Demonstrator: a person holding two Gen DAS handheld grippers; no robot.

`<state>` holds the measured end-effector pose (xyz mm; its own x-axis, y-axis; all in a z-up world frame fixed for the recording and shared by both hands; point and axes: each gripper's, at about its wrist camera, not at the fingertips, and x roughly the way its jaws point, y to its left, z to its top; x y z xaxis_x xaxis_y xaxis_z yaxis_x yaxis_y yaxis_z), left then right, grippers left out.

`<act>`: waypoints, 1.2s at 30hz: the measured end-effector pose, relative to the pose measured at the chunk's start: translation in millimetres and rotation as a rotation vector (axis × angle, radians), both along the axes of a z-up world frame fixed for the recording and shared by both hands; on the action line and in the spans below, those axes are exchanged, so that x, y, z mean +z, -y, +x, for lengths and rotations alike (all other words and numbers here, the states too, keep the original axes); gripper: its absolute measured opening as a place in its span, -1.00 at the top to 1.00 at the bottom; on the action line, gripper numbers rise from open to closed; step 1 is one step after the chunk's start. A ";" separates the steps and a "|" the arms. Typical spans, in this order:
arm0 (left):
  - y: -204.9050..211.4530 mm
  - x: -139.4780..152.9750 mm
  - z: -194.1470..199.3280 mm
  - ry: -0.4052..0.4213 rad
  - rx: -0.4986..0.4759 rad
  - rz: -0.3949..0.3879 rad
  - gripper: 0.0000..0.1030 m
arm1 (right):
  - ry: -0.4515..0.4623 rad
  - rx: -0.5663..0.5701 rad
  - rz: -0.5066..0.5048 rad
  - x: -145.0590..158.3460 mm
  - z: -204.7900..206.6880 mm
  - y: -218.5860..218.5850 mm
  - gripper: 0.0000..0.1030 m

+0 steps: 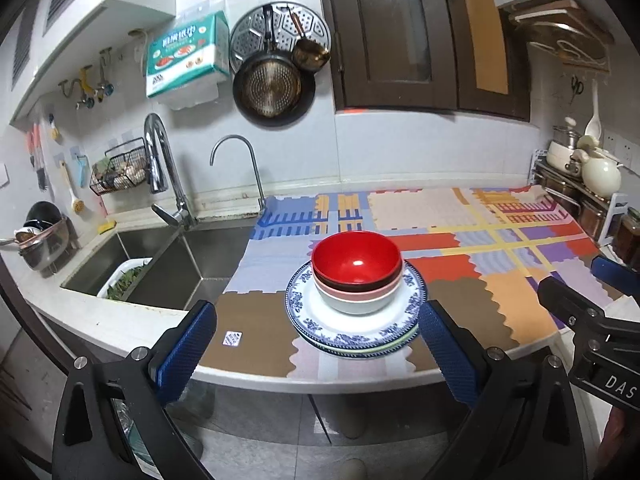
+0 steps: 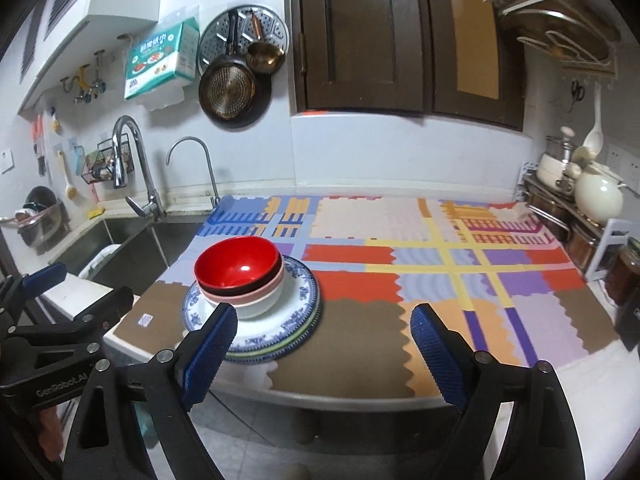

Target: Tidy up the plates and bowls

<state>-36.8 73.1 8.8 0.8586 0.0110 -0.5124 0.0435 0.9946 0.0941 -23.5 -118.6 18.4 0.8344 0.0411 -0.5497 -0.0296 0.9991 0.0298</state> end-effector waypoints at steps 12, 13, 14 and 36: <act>12.8 7.5 -35.5 0.016 -0.025 0.000 -1.00 | 0.056 -0.001 0.006 15.8 -54.0 13.5 -0.74; 13.5 7.4 -36.8 0.020 -0.028 0.002 -1.00 | 0.059 -0.005 0.006 16.5 -55.8 14.1 -0.74; 13.7 7.6 -37.7 0.022 -0.027 0.003 -1.00 | 0.060 -0.008 0.004 17.0 -57.8 15.0 -0.74; 17.7 14.8 -57.2 0.027 -0.051 0.000 -1.00 | 0.071 -0.033 0.006 22.8 -76.9 24.9 -0.74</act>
<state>-94.1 55.3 23.7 0.8718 -0.0329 -0.4888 0.0912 0.9912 0.0960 -100.4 -143.5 41.2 0.8723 0.0162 -0.4886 0.0008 0.9994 0.0346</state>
